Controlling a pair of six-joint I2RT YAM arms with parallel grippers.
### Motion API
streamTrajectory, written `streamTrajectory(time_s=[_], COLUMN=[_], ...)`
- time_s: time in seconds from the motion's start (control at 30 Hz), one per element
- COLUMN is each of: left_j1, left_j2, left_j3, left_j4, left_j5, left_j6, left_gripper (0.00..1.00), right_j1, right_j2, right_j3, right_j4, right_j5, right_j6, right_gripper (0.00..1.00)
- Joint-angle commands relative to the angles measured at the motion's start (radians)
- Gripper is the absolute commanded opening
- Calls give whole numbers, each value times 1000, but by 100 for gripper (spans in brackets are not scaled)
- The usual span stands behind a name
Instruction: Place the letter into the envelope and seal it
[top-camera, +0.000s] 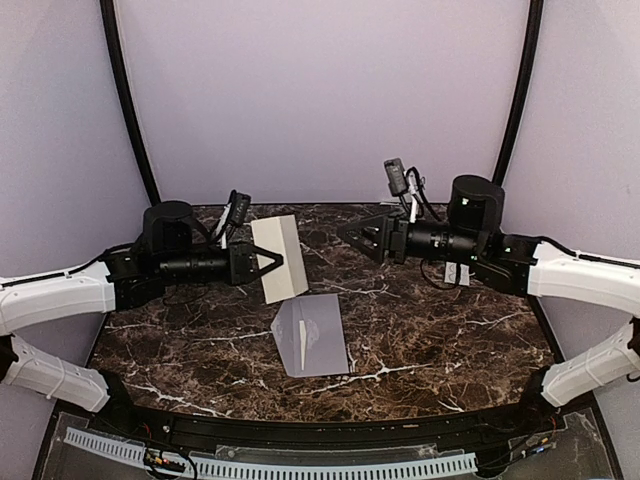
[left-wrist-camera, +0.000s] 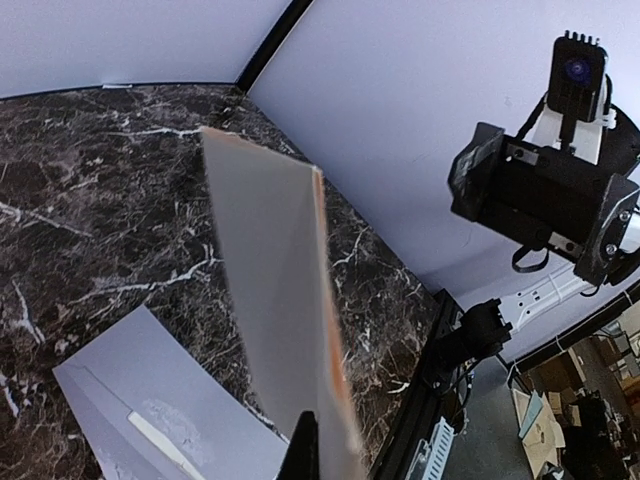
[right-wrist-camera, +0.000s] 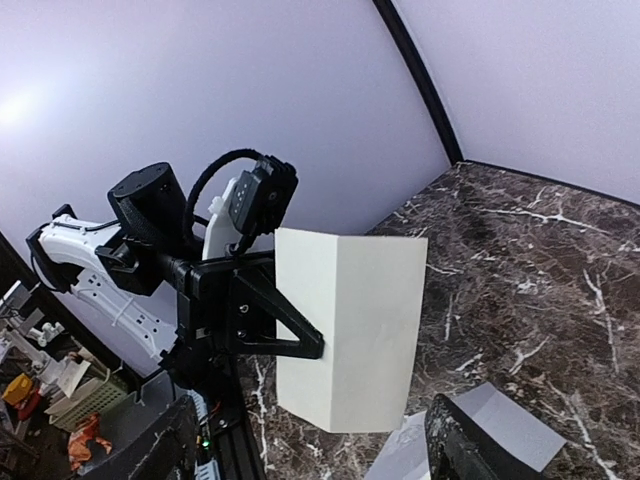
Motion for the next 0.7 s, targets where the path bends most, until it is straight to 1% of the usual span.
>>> streamTrajectory(time_s=[0.0, 0.07, 0.13, 0.33, 0.43, 0.57, 0.67], left_j1=[44, 44, 44, 45, 45, 47, 50], left_j2=[-8, 21, 55, 137, 159, 185, 213], left_j3=[-37, -38, -35, -20, -14, -29, -54], left_j4=[-176, -230, -246, -192, -192, -206, -165], left_j5=[87, 92, 102, 172, 168, 120, 146], left_j6=[-19, -29, -37, -65, -68, -83, -117], left_gripper=[0, 0, 0, 0, 0, 0, 0], right_j1=[-23, -23, -20, 3, 7, 10, 15], right_j2=[-42, -35, -17, 30, 61, 107, 140], right_j3=[-44, -53, -53, -89, -96, -100, -98], right_j4=[-87, -122, -154, -129, -129, -131, -123], right_j5=[87, 119, 132, 159, 171, 184, 169], right_j6=[13, 30, 48, 108, 136, 171, 185], right_gripper=[76, 78, 79, 82, 82, 82, 82])
